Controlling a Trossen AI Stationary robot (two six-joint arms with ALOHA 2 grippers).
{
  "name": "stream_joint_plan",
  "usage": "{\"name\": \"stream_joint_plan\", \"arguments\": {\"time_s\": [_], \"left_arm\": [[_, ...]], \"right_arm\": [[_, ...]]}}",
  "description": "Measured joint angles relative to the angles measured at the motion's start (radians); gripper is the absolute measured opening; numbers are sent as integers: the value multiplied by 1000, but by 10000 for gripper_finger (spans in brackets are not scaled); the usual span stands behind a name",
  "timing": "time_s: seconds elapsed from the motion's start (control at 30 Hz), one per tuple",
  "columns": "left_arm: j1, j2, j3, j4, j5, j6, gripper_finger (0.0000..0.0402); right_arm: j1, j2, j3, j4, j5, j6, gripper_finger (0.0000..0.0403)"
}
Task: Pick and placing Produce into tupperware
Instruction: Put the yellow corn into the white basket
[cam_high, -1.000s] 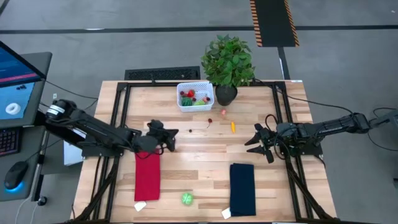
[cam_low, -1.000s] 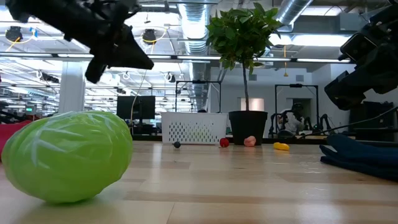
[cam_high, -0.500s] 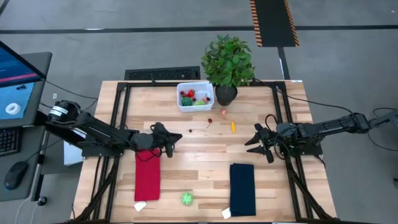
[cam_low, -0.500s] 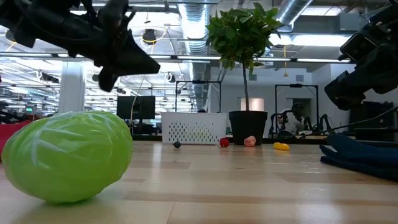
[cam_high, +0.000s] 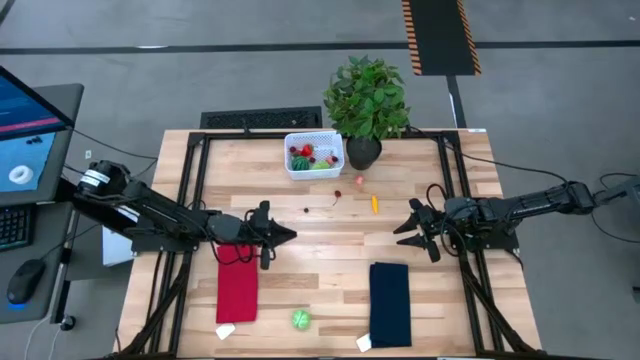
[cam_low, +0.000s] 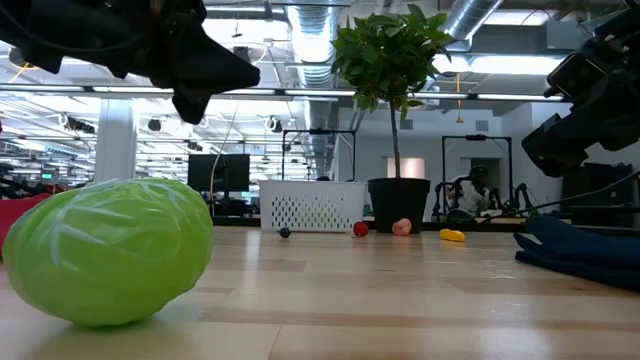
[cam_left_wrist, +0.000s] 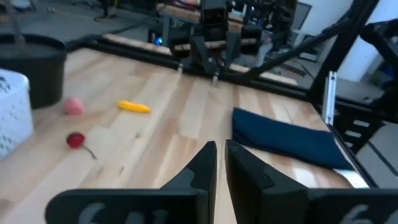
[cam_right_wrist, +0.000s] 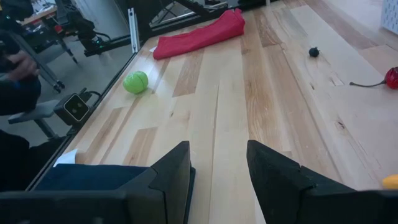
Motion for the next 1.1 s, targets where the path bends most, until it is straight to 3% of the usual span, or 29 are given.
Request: {"name": "stream_joint_plan", "arguments": {"time_s": [0.27, 0.47, 0.8, 1.0, 1.1], "left_arm": [[1, 0, 1, 34, 9, -17, 23], [1, 0, 0, 26, -96, 22, 23], [1, 0, 0, -8, -87, -17, 23], [1, 0, 0, -7, -123, 1, 23], [2, 0, 1, -6, -125, 5, 23]], "right_arm": [[0, 0, 0, 0, 0, 0, 182], [0, 0, 0, 0, 0, 0, 182], [-1, 1, 0, 57, 37, -5, 182], [14, 17, 0, 275, 54, 285, 182], [12, 22, 0, 363, 62, 300, 182]]}}
